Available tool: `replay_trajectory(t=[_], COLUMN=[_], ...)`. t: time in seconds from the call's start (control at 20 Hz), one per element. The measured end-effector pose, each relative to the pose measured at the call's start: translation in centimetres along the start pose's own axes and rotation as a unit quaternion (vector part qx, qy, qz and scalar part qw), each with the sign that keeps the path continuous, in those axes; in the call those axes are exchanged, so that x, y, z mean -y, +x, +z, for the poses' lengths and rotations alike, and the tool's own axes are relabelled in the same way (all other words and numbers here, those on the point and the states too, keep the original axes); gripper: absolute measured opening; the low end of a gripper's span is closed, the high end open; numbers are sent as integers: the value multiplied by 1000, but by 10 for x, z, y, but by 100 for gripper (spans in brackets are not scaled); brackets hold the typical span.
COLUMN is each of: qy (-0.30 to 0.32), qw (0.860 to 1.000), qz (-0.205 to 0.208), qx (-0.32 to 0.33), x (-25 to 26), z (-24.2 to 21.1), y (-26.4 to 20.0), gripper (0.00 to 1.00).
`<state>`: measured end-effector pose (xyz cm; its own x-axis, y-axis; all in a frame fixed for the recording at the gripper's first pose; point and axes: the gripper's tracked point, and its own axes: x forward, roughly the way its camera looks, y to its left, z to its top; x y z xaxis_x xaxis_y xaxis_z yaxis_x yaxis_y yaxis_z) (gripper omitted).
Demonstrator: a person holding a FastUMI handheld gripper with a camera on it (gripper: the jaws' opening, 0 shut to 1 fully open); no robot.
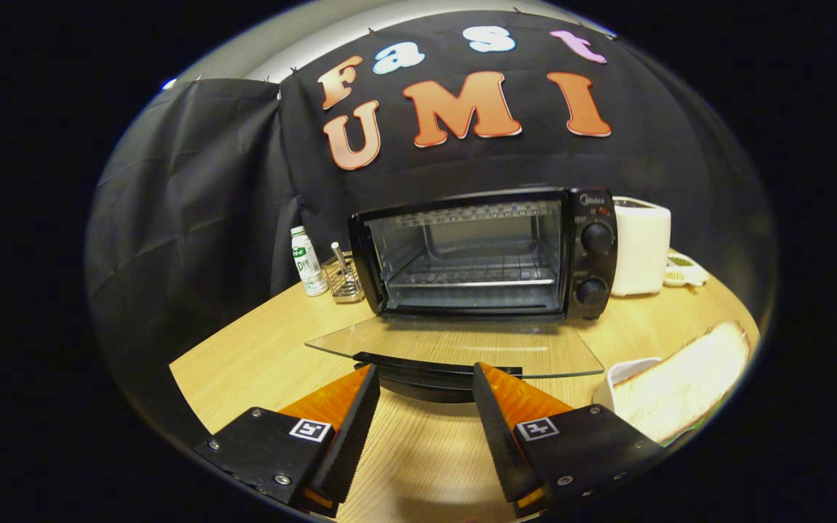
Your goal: Open the toaster oven, put the food inside, and close the toaster oven door.
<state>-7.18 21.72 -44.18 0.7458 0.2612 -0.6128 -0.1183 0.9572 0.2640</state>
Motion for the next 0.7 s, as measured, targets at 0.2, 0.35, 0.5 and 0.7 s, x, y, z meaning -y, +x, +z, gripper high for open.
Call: replay_trajectory(t=[0.2, 0.35, 0.5, 0.7], qy=[19, 25, 30, 42], qw=[999, 999, 999, 998], qz=[2, 13, 2, 13], qx=[-40, -43, -44, -42], x=[-2, -8, 3, 17], z=[-30, -31, -24, 8], y=[9, 9, -4, -52], gripper=[76, 76, 75, 83])
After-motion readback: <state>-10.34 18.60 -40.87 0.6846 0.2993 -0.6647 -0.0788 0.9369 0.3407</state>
